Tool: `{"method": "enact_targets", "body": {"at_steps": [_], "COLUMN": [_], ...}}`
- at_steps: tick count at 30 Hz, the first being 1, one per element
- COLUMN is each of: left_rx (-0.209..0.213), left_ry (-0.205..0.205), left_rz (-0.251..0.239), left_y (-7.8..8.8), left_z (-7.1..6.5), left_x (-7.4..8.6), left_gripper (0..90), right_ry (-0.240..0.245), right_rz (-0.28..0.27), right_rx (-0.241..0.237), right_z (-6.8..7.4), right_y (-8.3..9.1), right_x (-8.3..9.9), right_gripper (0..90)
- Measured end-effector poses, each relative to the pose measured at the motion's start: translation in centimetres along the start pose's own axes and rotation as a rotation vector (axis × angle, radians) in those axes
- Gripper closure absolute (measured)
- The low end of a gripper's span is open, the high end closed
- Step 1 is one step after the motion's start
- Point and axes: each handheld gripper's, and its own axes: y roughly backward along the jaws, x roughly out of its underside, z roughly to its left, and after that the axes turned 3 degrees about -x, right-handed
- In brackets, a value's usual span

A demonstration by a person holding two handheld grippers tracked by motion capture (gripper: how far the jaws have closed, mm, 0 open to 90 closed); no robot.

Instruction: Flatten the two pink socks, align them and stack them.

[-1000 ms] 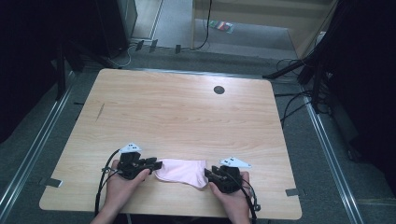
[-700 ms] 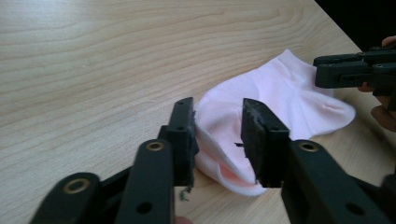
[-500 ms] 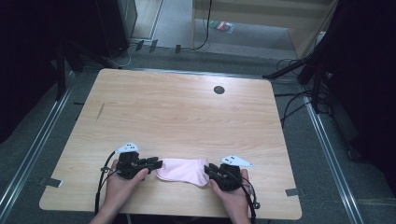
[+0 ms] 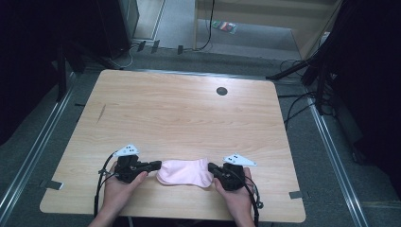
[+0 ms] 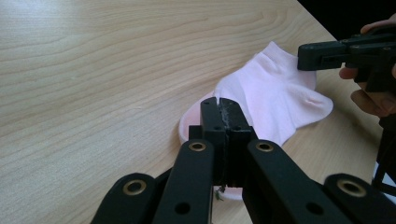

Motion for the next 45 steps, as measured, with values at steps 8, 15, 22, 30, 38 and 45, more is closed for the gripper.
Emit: {"method": "enact_targets", "body": {"at_steps": [8,15,22,30,38,45], "left_rx": [0.031,-0.032,-0.11,-0.079,-0.111,-0.133], "left_ry": [-0.004,-0.045,-0.078,-0.189,-0.272,-0.324], "left_rz": [0.014,0.071,0.018,-0.026,0.064,0.056], "left_y": [1.4,0.3,-0.1,-0.8,-2.3,-2.4], "left_z": [0.2,0.1,-0.1,-3.0,-2.5,-2.8], "left_x": [-0.3,0.3,0.7,0.2,2.4,2.7], "left_gripper": [90.0,90.0,68.8,78.5,66.2,66.1], "right_ry": [-0.019,-0.016,0.008,0.121,0.119,0.134], "right_rz": [-0.019,0.013,0.005,0.016,0.089,0.075], "right_rx": [-0.034,-0.027,0.0,-0.057,-0.013,-0.001], "right_z": [0.1,-0.3,-0.3,3.0,2.2,1.9], "right_y": [2.1,1.1,-0.3,0.0,-1.1,-1.5], "right_x": [-1.0,-0.3,0.3,1.1,2.5,2.2], "right_gripper": [89.5,89.5,69.1,85.7,90.0,90.0]}}
